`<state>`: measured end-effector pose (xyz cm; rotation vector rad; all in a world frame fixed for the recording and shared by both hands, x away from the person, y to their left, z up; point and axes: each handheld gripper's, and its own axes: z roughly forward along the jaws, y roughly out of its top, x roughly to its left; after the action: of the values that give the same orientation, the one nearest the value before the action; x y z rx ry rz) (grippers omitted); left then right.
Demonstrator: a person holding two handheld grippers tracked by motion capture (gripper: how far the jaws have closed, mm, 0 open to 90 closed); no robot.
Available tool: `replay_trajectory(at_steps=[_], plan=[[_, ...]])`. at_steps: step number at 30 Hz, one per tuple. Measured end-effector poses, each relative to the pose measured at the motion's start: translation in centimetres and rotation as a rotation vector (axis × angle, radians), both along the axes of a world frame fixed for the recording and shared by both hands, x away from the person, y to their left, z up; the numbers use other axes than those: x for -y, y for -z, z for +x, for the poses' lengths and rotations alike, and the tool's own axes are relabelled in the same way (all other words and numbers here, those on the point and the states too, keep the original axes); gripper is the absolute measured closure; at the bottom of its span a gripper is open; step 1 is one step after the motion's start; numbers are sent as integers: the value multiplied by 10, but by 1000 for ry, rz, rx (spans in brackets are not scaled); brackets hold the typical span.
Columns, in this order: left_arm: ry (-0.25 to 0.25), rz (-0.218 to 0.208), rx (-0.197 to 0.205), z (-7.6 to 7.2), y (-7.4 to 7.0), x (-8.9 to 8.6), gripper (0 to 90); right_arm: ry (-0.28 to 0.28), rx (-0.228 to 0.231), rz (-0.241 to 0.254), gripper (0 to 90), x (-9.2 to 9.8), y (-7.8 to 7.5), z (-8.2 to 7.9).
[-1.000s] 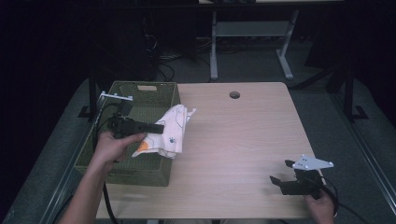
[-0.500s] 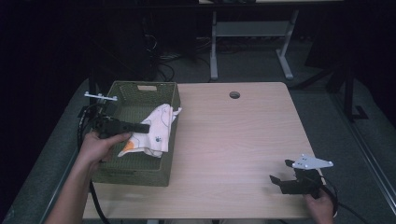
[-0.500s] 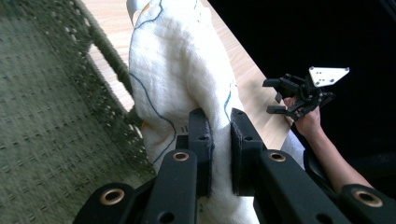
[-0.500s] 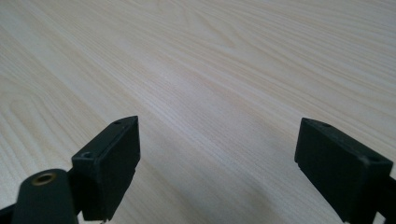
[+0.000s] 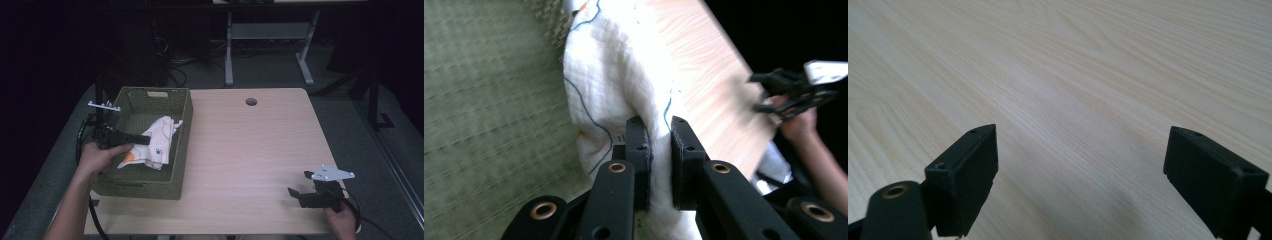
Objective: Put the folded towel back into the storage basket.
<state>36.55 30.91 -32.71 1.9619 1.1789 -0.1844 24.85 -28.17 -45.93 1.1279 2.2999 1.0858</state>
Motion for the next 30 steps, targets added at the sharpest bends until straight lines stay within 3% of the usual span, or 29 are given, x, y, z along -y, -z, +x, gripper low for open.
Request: replay_trajectory(at_steps=[5, 10, 14, 16, 17, 20, 21, 25, 27, 30], plan=[[-10, 89, -6, 6, 11, -1, 822, -9, 2, -2, 137, -1, 0, -1], [15, 195, -9, 11, 19, 2, 820, -10, 2, 0, 137, -1, -1, 0], [39, 310, 22, 20, 31, 8, 812, -10, 3, 0, 137, -1, -1, -1], [18, 410, 81, 25, 36, 11, 724, -10, 3, 1, 137, 0, -1, -1], [-24, 444, 98, 29, 40, 11, 655, -9, 3, 2, 137, -1, -1, 0], [-55, 495, 86, 35, 48, 12, 592, -11, 3, -3, 137, -1, -1, -1], [-48, 493, 66, 35, 50, 13, 584, -13, 4, -5, 137, -1, -1, -1], [-36, 525, 54, 34, 53, 15, 587, -16, -2, -3, 137, -1, 0, -2], [-39, 534, 67, 33, 52, 15, 587, -17, -3, -5, 137, -1, 0, -2], [-40, 499, 86, 30, 47, 15, 592, -20, 2, -6, 137, -1, -1, -2]])
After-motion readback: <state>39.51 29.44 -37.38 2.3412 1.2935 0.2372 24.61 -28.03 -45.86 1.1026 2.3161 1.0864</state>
